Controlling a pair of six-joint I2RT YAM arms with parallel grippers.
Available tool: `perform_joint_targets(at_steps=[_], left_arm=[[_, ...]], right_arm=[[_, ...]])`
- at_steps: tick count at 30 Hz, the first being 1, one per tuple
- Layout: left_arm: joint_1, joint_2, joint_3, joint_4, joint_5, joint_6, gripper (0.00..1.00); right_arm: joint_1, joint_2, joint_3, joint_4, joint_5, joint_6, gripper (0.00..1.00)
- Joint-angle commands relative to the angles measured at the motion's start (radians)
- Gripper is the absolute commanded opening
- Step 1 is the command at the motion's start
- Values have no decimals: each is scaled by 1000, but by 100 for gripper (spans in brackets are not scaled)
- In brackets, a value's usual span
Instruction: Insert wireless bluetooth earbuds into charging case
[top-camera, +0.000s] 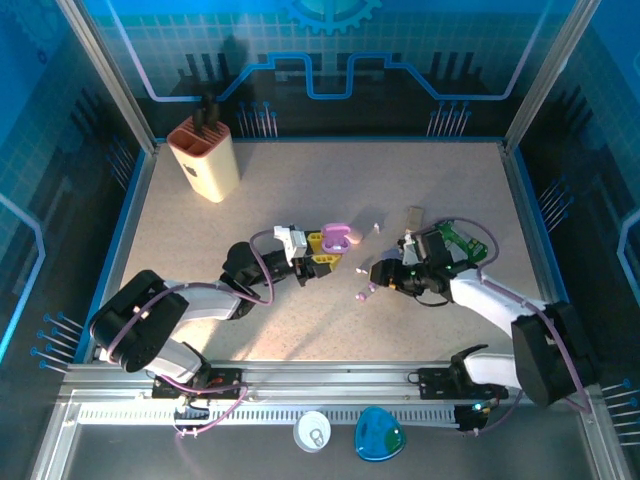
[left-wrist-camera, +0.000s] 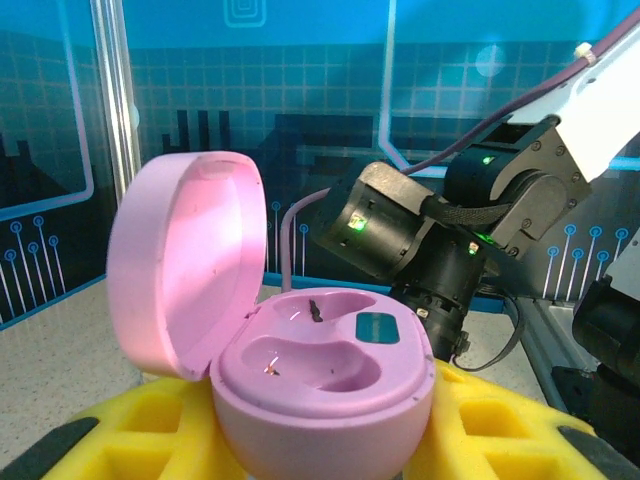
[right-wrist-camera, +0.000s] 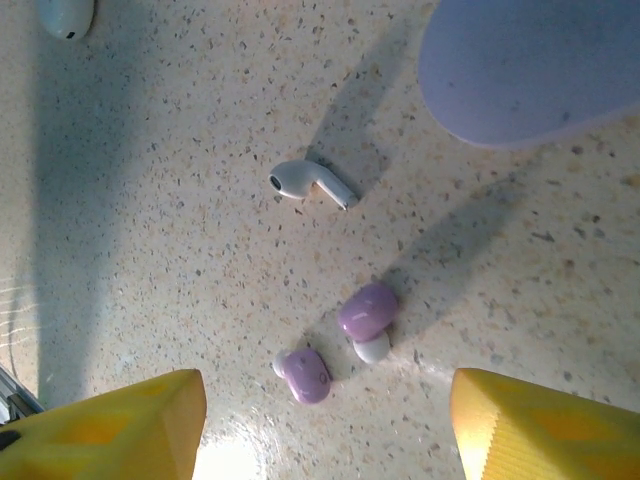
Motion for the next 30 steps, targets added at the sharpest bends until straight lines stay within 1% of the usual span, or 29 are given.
perform_joint_targets(at_steps=[1,3,7,11,17,23,30], left_arm=[[12,-30,-16,42,14,-8,37],[13,-31,-16,41,13,-8,37],[14,-26,-13,42,16,-12,38],[15,-26,-11,40,18,-12,37],[17,-34,-20,41,11,-14,37],[22,-46,-36,42,2,-13,37],[31,-56,-49,42,-2,-13,37]], right_arm=[[20,50,42,13,-10,-20,65],[29,80,48,23,-13,-20,64],[40,126,64,24,-7,-18,58],[40,167,83,29,-3,-24,55],[45,229,129,33,-32,-30,53],[50,284,171,26,-66,-39,53],[61,304,203,10,-84,-57,54]])
